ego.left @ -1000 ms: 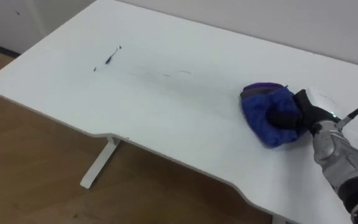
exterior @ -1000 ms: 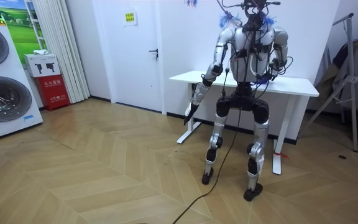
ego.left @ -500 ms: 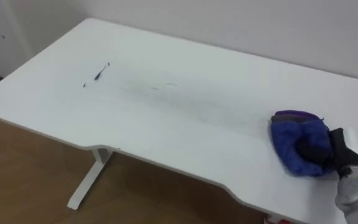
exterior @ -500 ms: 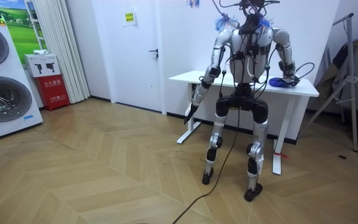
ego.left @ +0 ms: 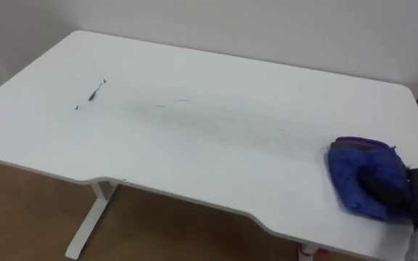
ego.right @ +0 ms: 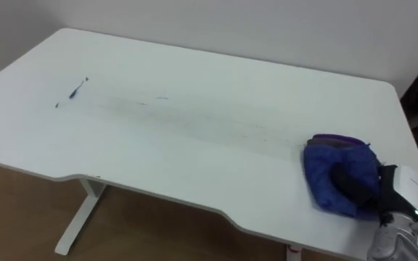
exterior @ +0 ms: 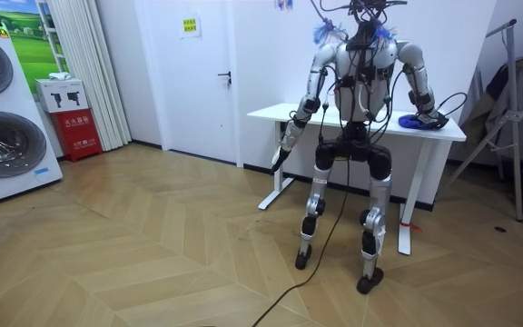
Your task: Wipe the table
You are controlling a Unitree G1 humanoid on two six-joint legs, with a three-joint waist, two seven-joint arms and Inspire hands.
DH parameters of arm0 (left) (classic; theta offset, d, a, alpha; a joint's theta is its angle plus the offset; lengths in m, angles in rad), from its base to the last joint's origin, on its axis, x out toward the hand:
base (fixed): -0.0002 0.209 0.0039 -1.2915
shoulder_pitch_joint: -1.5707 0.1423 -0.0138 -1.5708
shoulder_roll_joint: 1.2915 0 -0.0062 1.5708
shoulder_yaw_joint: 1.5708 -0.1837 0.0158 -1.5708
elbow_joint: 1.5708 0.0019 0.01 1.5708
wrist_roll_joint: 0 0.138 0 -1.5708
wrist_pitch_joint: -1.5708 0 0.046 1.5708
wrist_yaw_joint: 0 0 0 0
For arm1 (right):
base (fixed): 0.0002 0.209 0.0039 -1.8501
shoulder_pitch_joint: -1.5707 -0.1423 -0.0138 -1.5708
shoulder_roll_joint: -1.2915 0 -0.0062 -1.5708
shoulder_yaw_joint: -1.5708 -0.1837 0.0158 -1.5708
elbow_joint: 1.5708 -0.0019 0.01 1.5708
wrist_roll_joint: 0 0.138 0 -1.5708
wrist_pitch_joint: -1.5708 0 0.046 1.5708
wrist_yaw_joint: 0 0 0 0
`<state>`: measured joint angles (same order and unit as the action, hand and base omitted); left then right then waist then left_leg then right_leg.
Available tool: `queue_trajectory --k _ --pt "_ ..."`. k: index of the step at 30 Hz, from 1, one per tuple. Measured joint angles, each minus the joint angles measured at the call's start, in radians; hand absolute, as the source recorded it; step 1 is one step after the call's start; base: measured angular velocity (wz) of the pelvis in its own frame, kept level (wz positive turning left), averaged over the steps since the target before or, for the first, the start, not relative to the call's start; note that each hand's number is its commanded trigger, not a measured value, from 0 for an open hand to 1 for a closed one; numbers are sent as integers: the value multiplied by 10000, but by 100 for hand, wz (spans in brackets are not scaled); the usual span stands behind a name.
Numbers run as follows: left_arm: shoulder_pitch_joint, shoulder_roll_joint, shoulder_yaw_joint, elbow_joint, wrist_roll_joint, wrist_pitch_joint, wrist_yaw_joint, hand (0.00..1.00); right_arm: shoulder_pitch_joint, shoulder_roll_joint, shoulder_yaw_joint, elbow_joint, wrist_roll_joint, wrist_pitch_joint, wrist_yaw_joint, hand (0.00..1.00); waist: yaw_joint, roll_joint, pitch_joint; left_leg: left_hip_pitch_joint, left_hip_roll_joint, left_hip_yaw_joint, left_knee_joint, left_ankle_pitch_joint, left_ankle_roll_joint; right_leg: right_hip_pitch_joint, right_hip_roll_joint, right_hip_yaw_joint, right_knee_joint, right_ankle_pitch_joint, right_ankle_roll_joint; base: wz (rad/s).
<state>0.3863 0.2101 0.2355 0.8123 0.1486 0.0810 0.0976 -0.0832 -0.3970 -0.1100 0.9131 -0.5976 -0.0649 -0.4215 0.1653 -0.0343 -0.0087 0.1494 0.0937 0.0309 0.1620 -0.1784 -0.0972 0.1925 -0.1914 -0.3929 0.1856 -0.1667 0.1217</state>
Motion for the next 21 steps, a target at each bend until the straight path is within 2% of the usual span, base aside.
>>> queue_trajectory --k 7,12,14,21 --pt "21 0 27 477 -315 -283 -7 0 145 21 0 -627 125 -100 -38 0 -56 -14 30 38 1 294 -114 -19 20 -173 -1 368 19 0 2 -11" --pt "-15 0 287 662 -374 -456 -24 0 162 3 -16 -1265 122 -125 -110 0 -268 -94 109 8 7 396 -174 -20 21 -299 -1 457 18 -3 5 -6" --pt "-70 21 372 660 -374 -546 -20 0 162 -20 -83 -1506 176 -296 -267 0 -309 -90 124 7 7 491 -199 -21 23 -375 -1 552 15 0 9 -11" --pt "-338 19 367 634 -586 -651 -20 0 159 -16 -306 -1568 596 -347 -351 0 -329 -128 105 -16 6 673 -260 -21 29 -610 -6 785 58 1 9 -9"
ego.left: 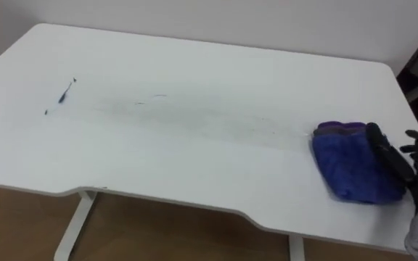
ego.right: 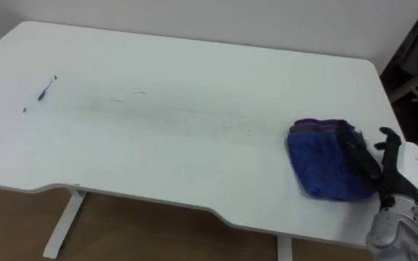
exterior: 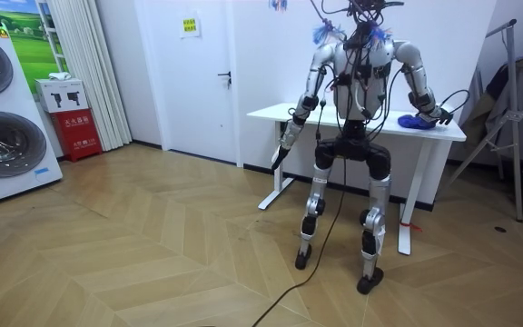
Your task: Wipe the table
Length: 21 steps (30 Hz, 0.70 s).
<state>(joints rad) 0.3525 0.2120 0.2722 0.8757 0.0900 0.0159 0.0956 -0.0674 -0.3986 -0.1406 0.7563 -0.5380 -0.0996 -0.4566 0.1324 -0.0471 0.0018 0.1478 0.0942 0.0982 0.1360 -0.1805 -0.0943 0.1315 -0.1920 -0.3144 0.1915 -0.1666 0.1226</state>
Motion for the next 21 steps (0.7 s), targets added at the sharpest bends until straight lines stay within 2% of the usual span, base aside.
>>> queue_trajectory --k 4,7,11,15,17,19,20,21 --pt "-129 1 0 86 -42 -1 -194 0 -167 2 -401 -448 64 16 -7 0 -214 16 -5 17 -45 116 1 -10 17 -156 -102 127 265 -15 24 -9" --pt "-241 16 3 84 -155 -1 -340 0 -206 -3 -672 -1087 331 43 -142 0 -270 0 7 43 -47 416 8 -49 84 -332 -143 154 463 -15 25 -19" --pt "-347 66 -1 90 -201 -1 -411 0 -206 -6 -797 -1560 804 5 -306 0 -535 -66 25 37 -45 426 103 -51 87 -317 -143 151 460 -15 24 -3" --pt "-541 32 16 83 -206 -94 -380 0 -142 -21 -1464 -1874 1380 -3 -640 0 -748 -3 28 -36 -38 439 103 -52 85 -372 -120 221 471 -13 22 -1" --pt "-545 3 59 71 -198 -97 -360 0 38 -59 -1958 -1930 1545 -1 -951 0 -792 -11 8 -82 -37 528 84 -52 85 -533 -89 369 471 -15 23 -10" --pt "-535 -57 320 71 -196 -97 -349 0 205 -58 -2390 -1915 1574 0 -1168 0 -937 -12 -54 -156 -38 534 82 -50 86 -525 -72 419 450 -13 21 -2" --pt "-456 -63 427 72 -196 -95 -313 0 287 -63 -2563 -1882 1721 -2 -1371 0 -1047 -97 -22 -163 -38 534 84 -50 86 -522 -72 415 449 -13 22 3" --pt "-442 -63 436 72 -196 -95 -278 0 331 -72 -2655 -1838 1856 -2 -1468 0 -1079 -99 -24 -165 -38 534 85 -50 86 -522 -72 411 449 -14 22 0"
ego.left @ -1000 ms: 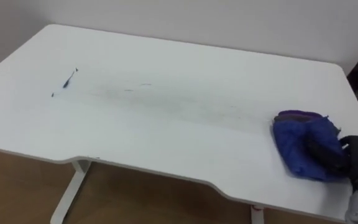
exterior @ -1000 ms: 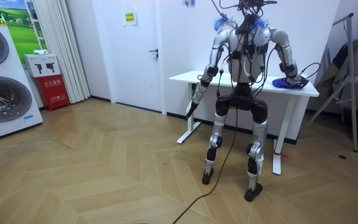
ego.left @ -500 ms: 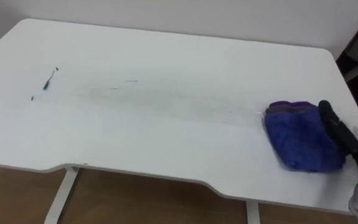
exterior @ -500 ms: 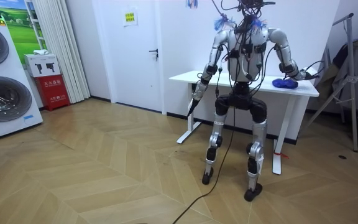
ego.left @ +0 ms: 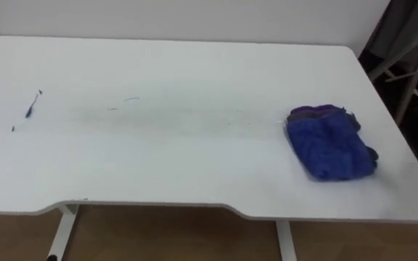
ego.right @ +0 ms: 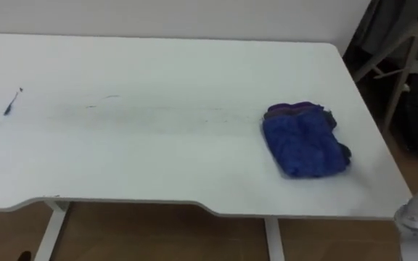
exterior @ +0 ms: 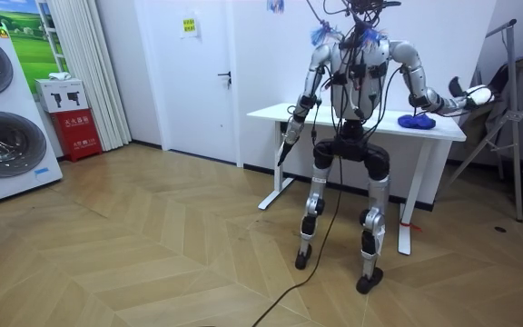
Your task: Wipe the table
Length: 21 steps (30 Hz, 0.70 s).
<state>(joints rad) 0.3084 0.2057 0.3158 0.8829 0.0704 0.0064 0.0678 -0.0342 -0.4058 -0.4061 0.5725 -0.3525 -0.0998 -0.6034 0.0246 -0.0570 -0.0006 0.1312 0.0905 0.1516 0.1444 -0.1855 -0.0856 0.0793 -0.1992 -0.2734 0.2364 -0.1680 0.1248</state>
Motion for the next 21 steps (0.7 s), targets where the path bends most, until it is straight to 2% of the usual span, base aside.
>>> queue_trajectory --k 5,10,12,15,17,21 --pt "125 -2 437 -3 3 0 109 0 642 11 -1083 649 1718 62 -440 0 -200 -206 -72 103 3 1 -3 0 0 78 36 73 -146 1 0 -3" --pt "538 -9 563 2 -2 79 200 0 1317 65 -1723 1659 3826 141 -842 0 -313 -326 -76 158 28 122 -20 -14 -14 118 76 210 -186 1 -1 -7" --pt "589 -60 667 12 17 90 302 0 1456 129 -1959 2347 4359 144 -968 0 -462 -244 -33 166 51 117 -26 -49 -38 160 99 192 -188 2 -3 7" --pt "604 -175 832 29 44 96 364 0 1947 377 -2088 3294 4893 150 -1043 0 -466 -173 -10 166 98 93 -78 -124 -49 181 148 241 -191 13 -19 1" --pt "578 -270 825 68 -8 97 364 0 2226 593 -2042 3996 5588 157 -873 0 -545 -31 -17 168 110 108 -74 -126 -51 176 162 258 -189 19 -28 0" --pt "645 -338 813 184 -7 99 366 0 2461 863 -1763 5070 6195 394 -294 0 -608 98 -39 170 113 111 -62 -124 -52 178 160 253 -189 11 -22 0"
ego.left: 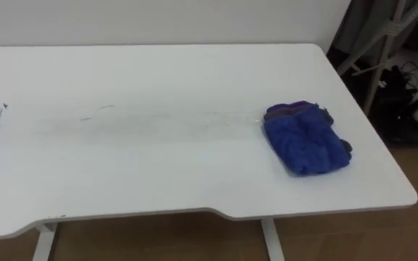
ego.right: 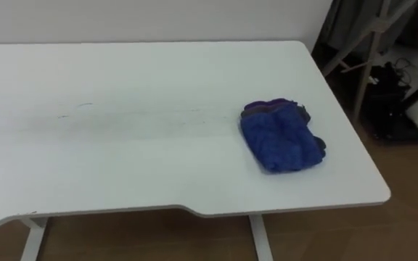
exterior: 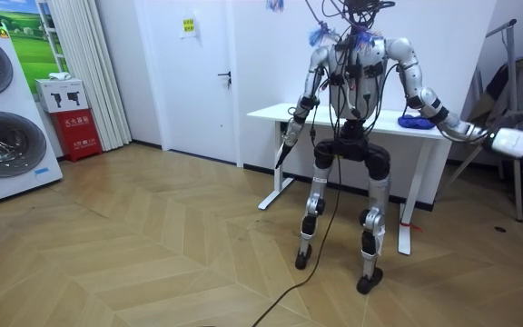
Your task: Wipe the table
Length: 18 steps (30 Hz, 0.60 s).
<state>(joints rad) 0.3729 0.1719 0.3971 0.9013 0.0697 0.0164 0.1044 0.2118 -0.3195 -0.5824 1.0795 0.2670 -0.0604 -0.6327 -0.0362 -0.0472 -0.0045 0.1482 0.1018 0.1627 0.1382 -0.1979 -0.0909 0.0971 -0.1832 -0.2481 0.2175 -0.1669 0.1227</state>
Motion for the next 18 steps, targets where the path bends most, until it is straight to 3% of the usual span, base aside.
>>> queue_trajectory --k 5,9,11,14,18 --pt "-59 -55 -330 378 138 162 5 0 151 865 1125 991 -435 439 1345 0 11 76 -11 24 -5 -49 58 -14 0 92 3 -36 -78 2 -1 2" --pt "-122 -93 -981 875 313 270 165 0 21 1148 2791 1537 -1665 846 2121 0 191 158 -47 41 -1 -48 68 -37 -6 145 19 -43 -119 11 2 0" --pt "-238 -163 -1558 1136 890 463 425 0 -115 1323 3773 1604 -2808 1021 2480 0 257 231 -12 132 3 -59 63 -59 -7 243 30 -45 -156 22 6 0" --pt "-450 -448 -1887 1192 1326 511 712 0 -325 1479 4598 1604 -4133 1058 2729 0 492 414 20 178 10 -62 77 -126 -4 343 34 -43 -164 23 8 0" --pt "-566 -569 -2490 1194 1847 508 999 0 -837 1702 5548 1563 -4693 1063 3013 0 765 544 14 148 25 -108 79 -126 -7 346 58 -50 -183 22 8 2"
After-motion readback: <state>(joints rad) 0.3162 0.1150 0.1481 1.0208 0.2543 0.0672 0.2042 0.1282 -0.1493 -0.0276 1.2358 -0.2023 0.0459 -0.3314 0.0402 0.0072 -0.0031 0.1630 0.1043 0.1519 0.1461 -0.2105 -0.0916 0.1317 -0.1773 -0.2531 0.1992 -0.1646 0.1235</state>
